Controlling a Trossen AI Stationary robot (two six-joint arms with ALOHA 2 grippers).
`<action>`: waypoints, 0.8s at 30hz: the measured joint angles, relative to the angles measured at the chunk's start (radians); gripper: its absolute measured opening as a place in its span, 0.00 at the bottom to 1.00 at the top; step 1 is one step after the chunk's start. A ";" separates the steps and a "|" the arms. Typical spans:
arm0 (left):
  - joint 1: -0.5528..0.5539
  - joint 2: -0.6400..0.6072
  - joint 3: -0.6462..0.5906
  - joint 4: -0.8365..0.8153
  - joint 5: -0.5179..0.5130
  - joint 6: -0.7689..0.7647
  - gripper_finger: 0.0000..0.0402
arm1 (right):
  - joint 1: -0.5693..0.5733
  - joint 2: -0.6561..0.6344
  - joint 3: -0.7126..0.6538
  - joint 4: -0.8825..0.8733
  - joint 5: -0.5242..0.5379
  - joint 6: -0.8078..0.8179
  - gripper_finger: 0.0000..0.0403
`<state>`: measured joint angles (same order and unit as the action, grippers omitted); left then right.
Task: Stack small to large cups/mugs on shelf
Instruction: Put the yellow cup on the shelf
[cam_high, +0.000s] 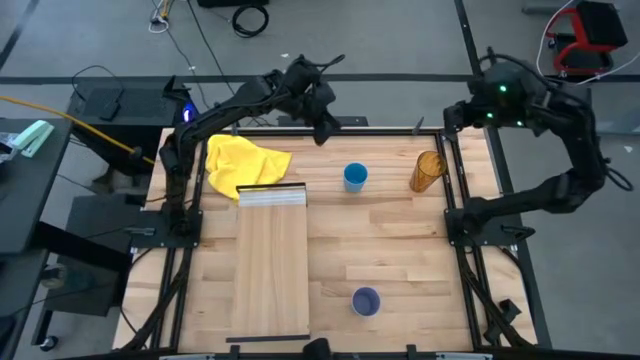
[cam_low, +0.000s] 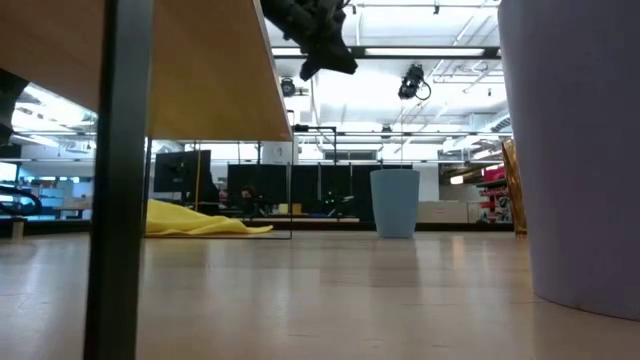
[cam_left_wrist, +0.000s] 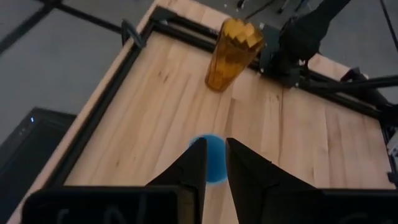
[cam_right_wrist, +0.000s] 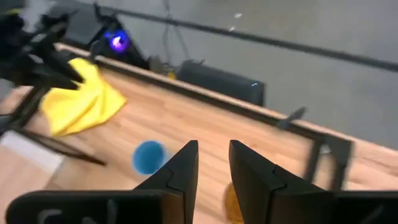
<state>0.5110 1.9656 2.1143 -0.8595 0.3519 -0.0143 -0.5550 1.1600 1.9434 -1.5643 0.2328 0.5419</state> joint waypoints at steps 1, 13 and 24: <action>0.000 0.000 0.000 -0.009 0.000 0.000 0.17 | -0.021 0.001 -0.012 -0.003 -0.023 -0.008 0.25; -0.006 0.000 0.000 -0.075 0.000 -0.018 0.17 | -0.226 -0.036 -0.295 -0.007 -0.157 -0.019 0.25; -0.012 0.000 -0.001 -0.107 0.000 -0.019 0.19 | -0.256 -0.100 -0.622 -0.008 -0.240 0.019 0.24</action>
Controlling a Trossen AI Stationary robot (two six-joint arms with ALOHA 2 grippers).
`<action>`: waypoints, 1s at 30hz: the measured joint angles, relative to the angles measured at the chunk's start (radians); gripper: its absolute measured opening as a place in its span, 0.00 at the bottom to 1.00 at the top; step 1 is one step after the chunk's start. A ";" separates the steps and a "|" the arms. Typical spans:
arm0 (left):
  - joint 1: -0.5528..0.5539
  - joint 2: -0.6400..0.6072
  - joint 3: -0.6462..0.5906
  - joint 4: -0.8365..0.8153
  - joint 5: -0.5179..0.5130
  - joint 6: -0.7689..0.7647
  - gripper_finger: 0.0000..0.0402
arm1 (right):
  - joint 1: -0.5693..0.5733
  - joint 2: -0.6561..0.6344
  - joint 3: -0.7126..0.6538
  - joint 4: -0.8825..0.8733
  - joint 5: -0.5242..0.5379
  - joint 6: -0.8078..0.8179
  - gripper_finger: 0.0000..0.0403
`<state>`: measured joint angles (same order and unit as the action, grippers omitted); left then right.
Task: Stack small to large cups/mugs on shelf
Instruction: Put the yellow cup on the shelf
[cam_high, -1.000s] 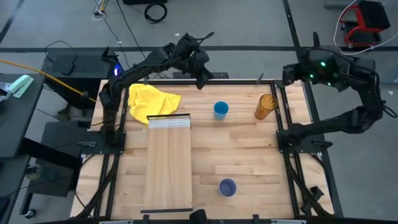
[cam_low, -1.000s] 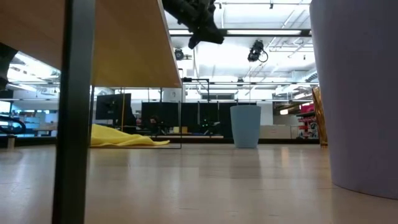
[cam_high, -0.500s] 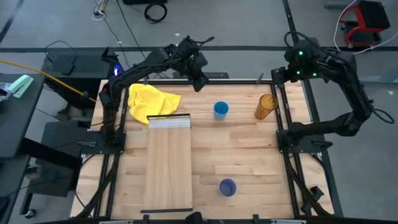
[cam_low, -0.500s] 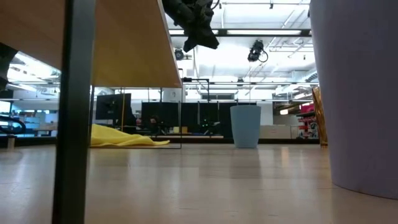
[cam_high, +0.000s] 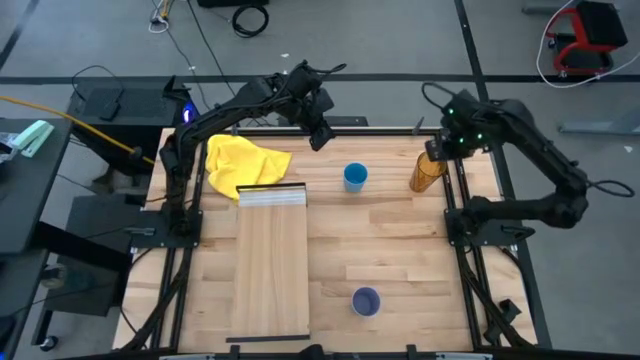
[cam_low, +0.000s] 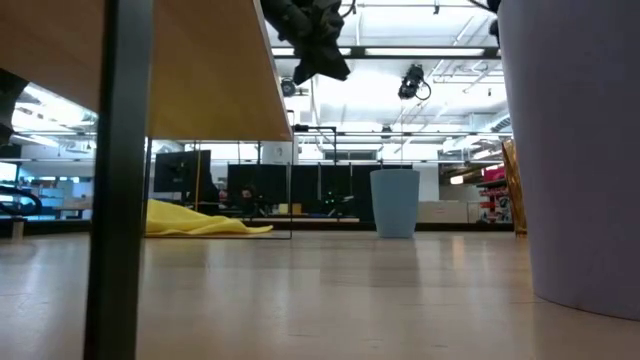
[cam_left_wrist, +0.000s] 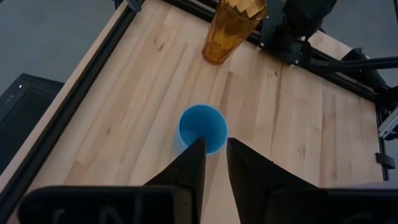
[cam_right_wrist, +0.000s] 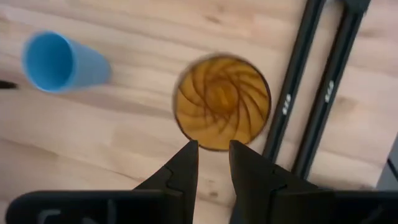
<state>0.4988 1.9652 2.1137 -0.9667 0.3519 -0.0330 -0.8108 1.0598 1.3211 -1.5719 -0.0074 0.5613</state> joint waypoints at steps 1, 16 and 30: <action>0.000 0.000 0.000 -0.002 0.000 0.001 0.18 | 0.000 -0.005 -0.020 0.000 0.002 0.004 0.24; -0.003 -0.002 0.000 0.000 0.000 0.000 0.19 | -0.069 -0.008 -0.164 0.001 0.108 -0.002 0.24; -0.008 -0.002 -0.001 0.005 -0.013 0.003 0.20 | -0.112 0.003 -0.238 0.122 0.077 -0.034 0.24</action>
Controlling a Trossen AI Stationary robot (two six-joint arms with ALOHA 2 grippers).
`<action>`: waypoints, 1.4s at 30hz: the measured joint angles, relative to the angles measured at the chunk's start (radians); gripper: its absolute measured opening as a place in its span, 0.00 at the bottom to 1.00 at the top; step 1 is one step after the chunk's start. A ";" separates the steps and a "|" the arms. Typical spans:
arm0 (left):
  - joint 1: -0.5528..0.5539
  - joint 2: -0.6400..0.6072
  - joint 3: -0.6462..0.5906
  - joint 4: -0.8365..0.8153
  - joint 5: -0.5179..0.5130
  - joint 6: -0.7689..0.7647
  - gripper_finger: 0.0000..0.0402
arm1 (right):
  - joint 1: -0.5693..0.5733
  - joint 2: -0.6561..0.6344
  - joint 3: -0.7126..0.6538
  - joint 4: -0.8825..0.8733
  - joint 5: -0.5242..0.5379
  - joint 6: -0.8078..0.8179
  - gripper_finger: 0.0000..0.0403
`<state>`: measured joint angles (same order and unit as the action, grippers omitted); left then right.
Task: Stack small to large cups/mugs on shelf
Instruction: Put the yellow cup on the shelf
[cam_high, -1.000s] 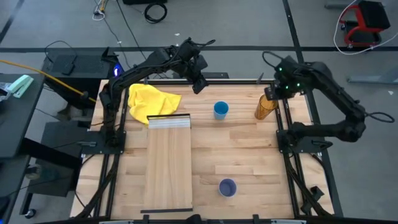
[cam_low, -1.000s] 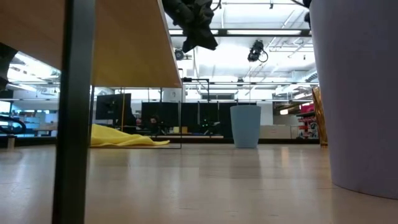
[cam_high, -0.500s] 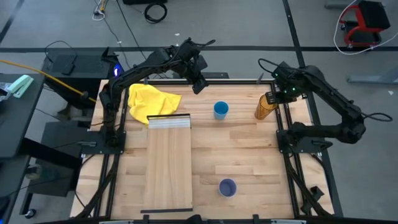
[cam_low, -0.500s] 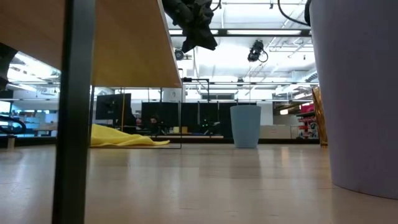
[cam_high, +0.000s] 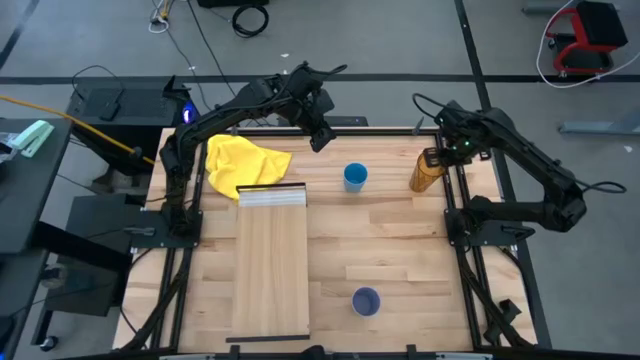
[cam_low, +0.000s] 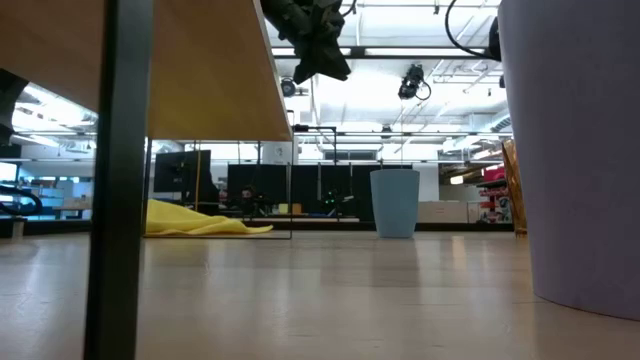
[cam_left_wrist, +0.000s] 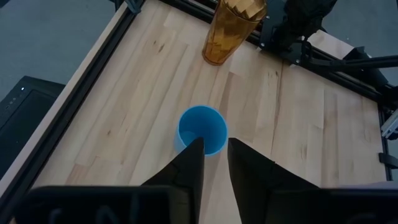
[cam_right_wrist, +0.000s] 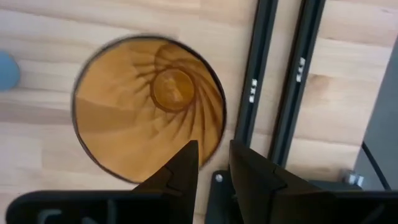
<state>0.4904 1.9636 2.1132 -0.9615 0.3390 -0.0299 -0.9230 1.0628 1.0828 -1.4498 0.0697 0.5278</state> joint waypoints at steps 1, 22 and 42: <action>0.000 0.000 0.000 0.000 -0.003 0.000 0.21 | 0.000 0.006 0.000 0.006 0.000 0.000 0.24; 0.000 0.000 0.000 -0.001 -0.006 -0.010 0.21 | -0.002 0.095 0.000 0.061 0.027 -0.061 0.24; 0.000 0.000 0.000 0.000 -0.029 -0.010 0.22 | -0.063 0.089 0.000 0.042 0.035 -0.090 0.24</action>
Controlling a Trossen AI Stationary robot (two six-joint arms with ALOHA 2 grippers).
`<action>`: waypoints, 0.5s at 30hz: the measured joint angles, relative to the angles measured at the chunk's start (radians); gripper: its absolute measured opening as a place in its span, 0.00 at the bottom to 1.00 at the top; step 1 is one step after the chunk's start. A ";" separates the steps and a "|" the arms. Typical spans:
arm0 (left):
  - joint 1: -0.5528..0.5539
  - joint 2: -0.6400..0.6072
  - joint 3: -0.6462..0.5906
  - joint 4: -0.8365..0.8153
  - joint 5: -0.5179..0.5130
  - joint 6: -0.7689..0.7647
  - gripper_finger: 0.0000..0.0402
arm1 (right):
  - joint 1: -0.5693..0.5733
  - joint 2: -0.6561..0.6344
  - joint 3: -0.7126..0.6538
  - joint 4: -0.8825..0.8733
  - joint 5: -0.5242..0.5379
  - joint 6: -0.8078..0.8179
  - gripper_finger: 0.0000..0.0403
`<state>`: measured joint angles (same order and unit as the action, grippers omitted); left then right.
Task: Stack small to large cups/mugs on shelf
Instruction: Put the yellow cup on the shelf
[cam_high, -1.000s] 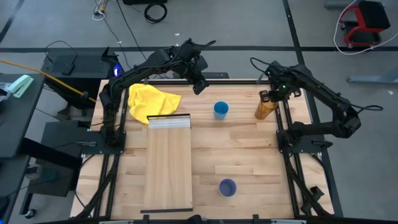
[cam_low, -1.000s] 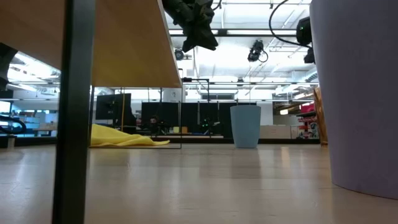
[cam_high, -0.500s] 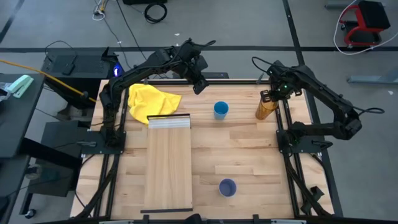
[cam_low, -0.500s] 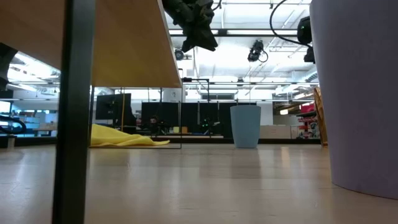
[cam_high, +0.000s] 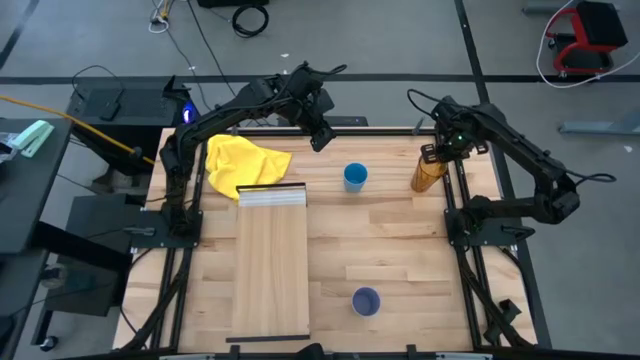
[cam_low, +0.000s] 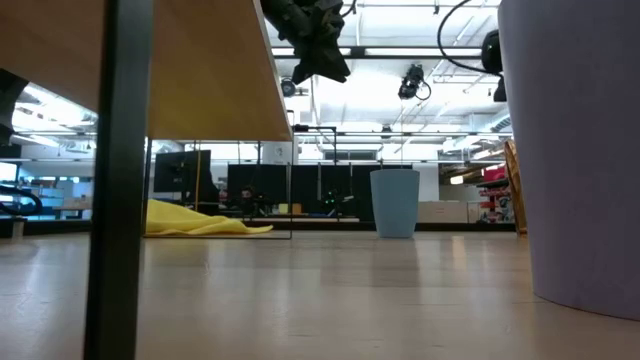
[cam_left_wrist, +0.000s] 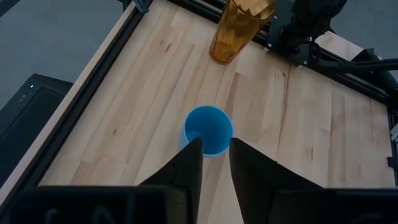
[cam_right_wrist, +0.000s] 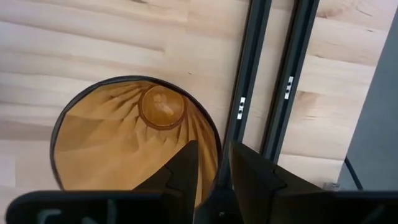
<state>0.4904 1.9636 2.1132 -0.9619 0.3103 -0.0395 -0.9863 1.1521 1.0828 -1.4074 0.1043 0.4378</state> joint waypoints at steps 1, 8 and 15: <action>0.000 0.000 0.000 0.000 0.000 0.000 0.22 | 0.000 0.010 0.000 0.001 0.000 -0.004 0.24; 0.000 0.000 0.000 0.000 0.000 0.000 0.22 | 0.000 0.055 0.000 0.019 0.000 -0.028 0.24; 0.001 0.000 0.000 -0.016 -0.025 0.000 0.21 | 0.000 0.082 -0.034 0.039 -0.001 -0.038 0.24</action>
<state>0.4915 1.9636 2.1132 -0.9783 0.2850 -0.0395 -0.9863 1.2340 1.0487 -1.3683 0.1036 0.4001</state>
